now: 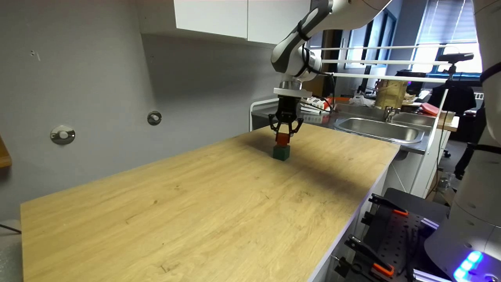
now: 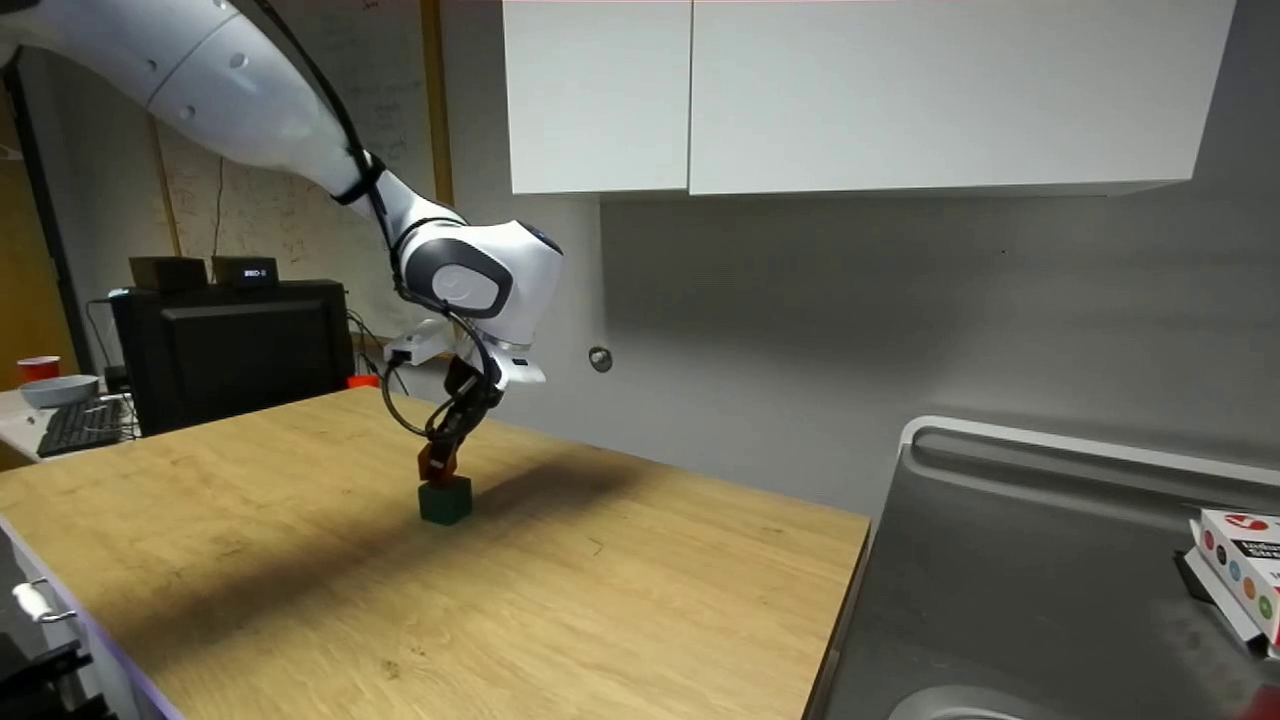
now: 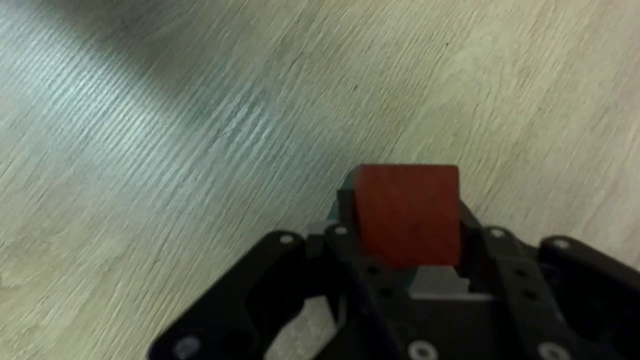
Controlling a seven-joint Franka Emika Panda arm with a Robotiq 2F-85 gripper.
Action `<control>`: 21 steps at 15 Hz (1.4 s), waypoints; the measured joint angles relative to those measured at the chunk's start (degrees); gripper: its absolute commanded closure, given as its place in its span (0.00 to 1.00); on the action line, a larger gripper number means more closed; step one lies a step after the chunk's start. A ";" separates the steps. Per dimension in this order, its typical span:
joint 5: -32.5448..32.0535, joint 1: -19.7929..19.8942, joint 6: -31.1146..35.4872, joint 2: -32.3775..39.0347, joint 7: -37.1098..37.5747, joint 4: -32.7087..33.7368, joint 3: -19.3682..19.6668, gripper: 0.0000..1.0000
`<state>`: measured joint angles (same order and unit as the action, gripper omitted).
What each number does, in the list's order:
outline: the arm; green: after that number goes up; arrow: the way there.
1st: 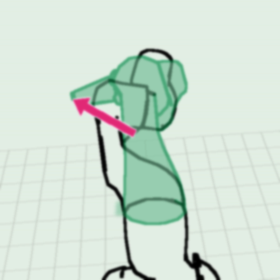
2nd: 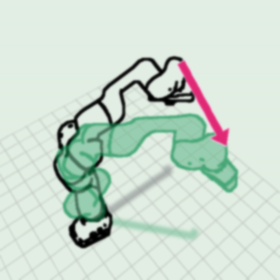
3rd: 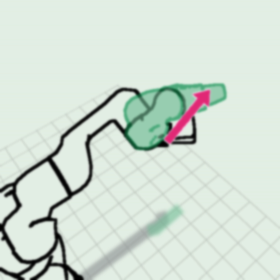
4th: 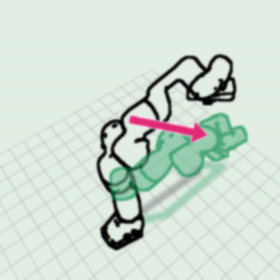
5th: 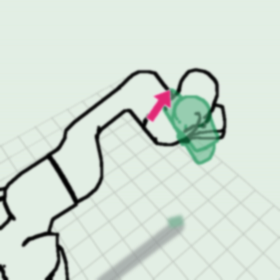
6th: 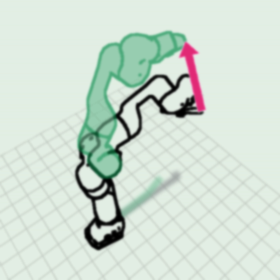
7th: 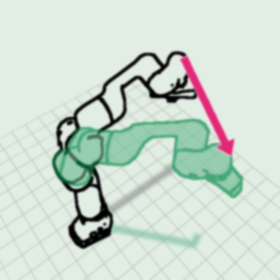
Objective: Put the orange block on the green block
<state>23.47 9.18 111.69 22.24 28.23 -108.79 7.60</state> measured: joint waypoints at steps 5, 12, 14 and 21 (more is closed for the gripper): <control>0.00 -0.39 -1.01 1.93 0.00 1.22 -0.10 0.31; 0.00 -0.32 -1.85 2.91 0.00 1.96 0.02 0.00; -0.01 -0.30 -1.85 3.02 0.00 1.97 0.04 0.00; -0.10 -0.09 -1.85 3.17 0.00 2.02 0.32 0.00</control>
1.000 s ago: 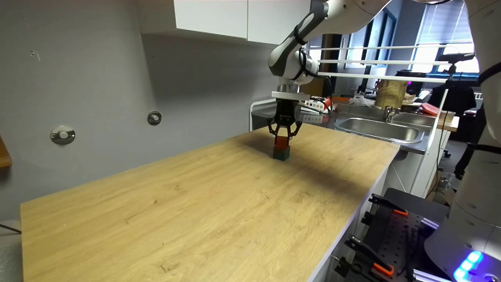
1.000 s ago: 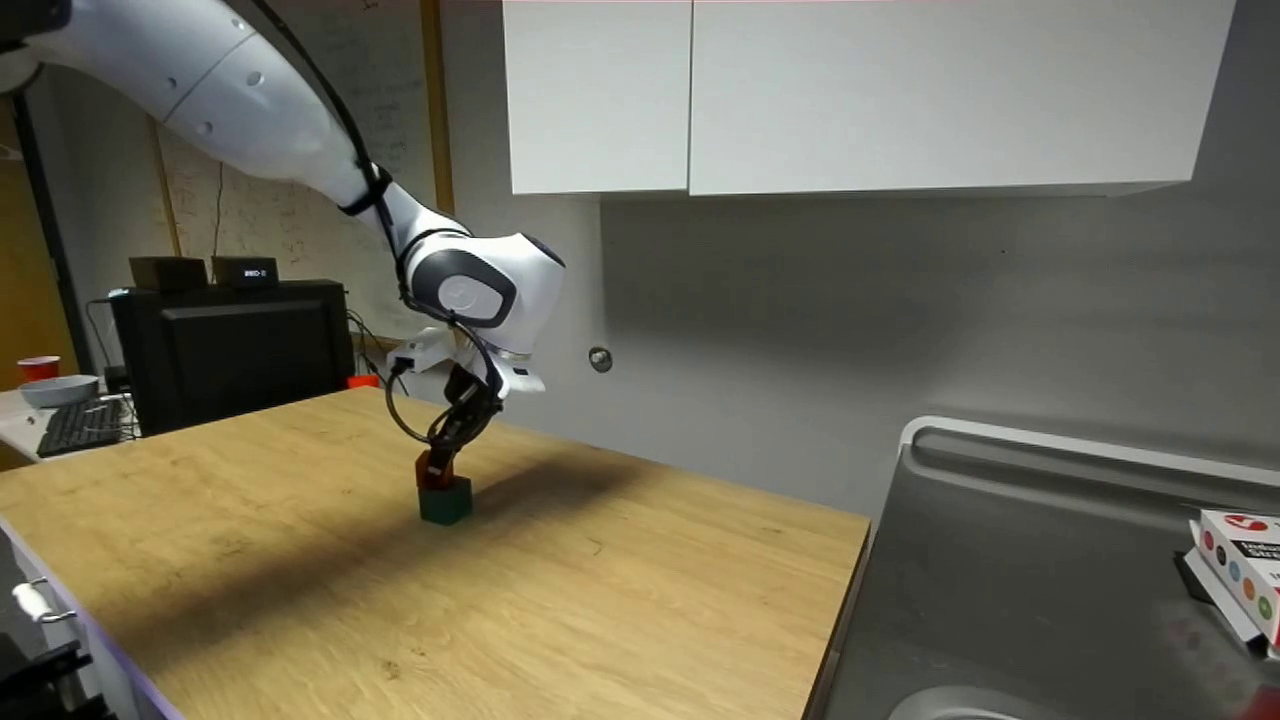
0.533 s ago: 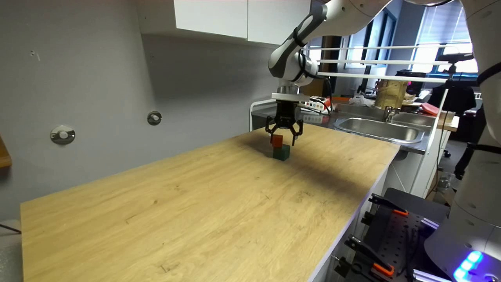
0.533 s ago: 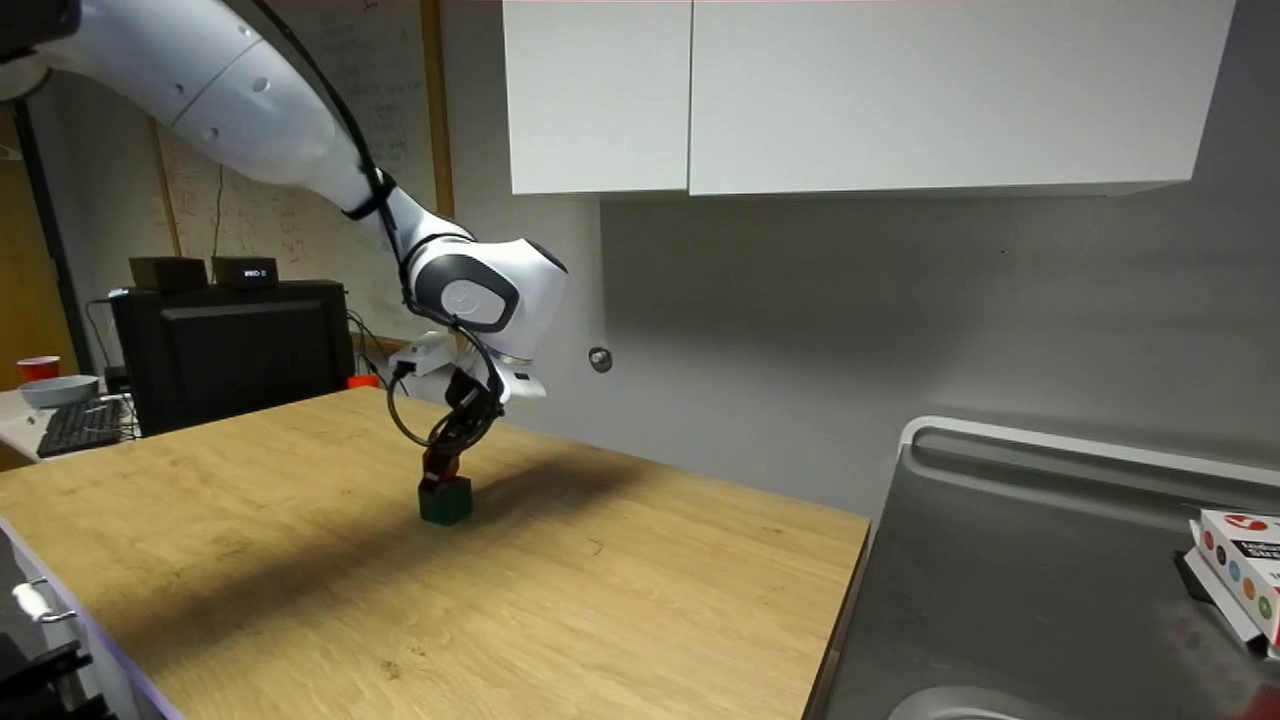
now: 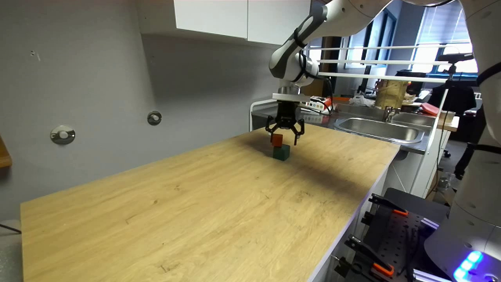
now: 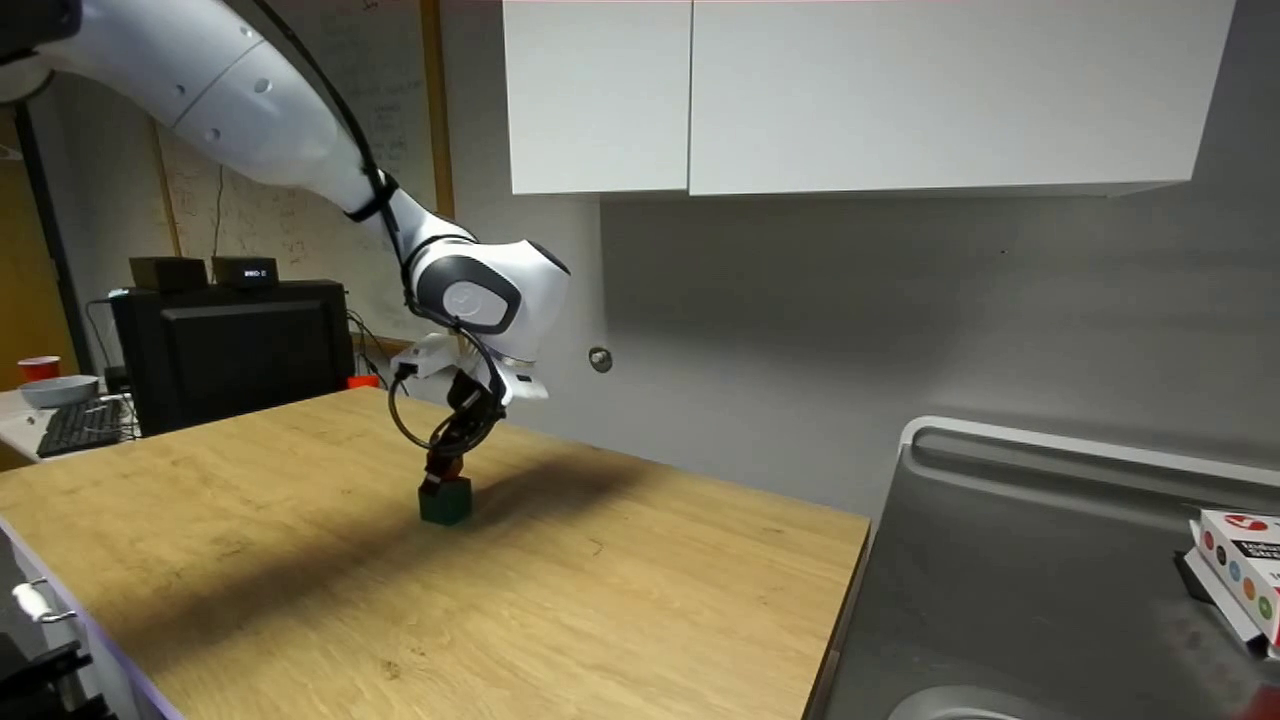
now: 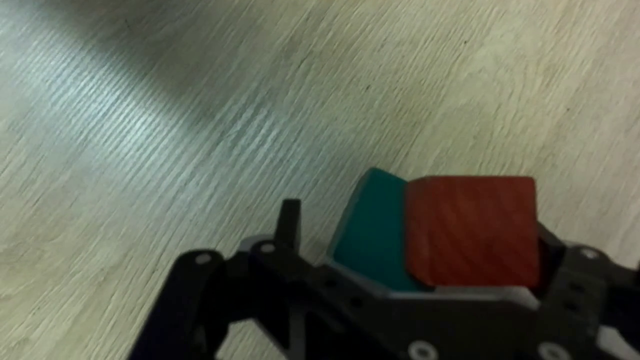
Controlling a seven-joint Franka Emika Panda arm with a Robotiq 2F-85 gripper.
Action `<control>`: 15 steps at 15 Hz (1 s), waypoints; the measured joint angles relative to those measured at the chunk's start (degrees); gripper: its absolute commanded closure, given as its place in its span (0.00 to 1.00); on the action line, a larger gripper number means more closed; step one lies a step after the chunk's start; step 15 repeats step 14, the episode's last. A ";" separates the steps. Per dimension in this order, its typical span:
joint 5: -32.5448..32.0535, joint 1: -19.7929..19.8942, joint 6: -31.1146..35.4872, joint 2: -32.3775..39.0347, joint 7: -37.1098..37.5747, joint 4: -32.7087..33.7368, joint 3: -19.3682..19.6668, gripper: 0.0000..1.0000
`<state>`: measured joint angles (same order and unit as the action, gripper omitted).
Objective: Put the orange block on the green block
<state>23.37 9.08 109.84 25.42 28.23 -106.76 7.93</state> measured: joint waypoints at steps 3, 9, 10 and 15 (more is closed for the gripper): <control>-0.83 0.00 0.00 0.61 0.00 0.00 0.60 0.00; -1.86 -0.23 -0.01 2.15 0.00 0.52 0.86 0.00; -1.95 -0.34 -0.02 2.20 0.00 0.64 0.86 0.00; -2.24 -0.52 -0.14 2.26 0.00 0.83 0.84 0.00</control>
